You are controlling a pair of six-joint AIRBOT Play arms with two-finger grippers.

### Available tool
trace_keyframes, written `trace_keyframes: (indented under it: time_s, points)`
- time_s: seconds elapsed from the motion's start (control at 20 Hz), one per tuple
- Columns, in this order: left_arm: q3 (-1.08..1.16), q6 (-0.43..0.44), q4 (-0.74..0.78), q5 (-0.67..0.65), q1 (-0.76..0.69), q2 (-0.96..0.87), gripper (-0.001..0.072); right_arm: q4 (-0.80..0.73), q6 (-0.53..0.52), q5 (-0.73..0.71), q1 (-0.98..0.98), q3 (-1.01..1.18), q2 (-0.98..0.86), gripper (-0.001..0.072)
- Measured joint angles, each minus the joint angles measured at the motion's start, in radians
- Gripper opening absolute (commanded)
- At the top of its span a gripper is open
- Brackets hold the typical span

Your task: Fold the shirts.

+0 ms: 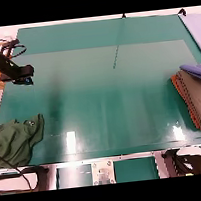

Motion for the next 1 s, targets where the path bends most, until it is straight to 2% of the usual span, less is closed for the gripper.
trace_keyframes:
  time_s: [0.15,0.2,0.3,0.35,0.45,0.5,0.55,0.7,0.8,1.0]
  points:
    - [0.000,0.012,-0.002,0.003,0.000,0.000,0.0026,-0.141,0.010,0.019,-0.006,-0.154,0.046,0.0017]
    - [0.000,0.015,-0.001,0.008,0.000,0.000,0.0026,-0.179,0.013,0.019,-0.007,-0.211,0.054,0.0094]
    - [0.000,0.019,-0.001,0.011,0.000,0.000,0.0026,-0.229,0.015,0.004,-0.007,-0.318,0.064,0.0480]
    - [0.000,0.021,-0.002,0.014,0.000,0.000,0.0026,-0.248,0.016,-0.013,-0.007,-0.366,0.066,0.0500]
    - [0.000,0.024,-0.001,0.017,0.000,0.000,0.0026,-0.262,0.026,-0.026,-0.007,-0.441,0.068,0.0490]
    - [0.000,0.027,-0.001,0.021,0.000,0.000,0.0026,-0.261,0.033,-0.037,-0.004,-0.460,0.068,0.0370]
    - [0.000,0.030,-0.002,0.023,0.000,0.000,0.0026,-0.241,0.038,-0.044,0.003,-0.468,0.068,0.0068]
    - [-0.007,0.034,-0.022,0.026,0.000,0.011,0.0025,-0.082,0.016,-0.101,0.073,-0.438,0.070,0.0016]
    - [-0.048,0.034,-0.050,0.039,0.000,0.053,0.0026,0.016,-0.023,-0.156,0.164,-0.409,0.084,0.0015]
    - [-0.262,0.014,-0.085,0.093,0.000,0.227,0.0025,0.106,-0.108,-0.272,0.402,-0.464,0.176,0.0014]
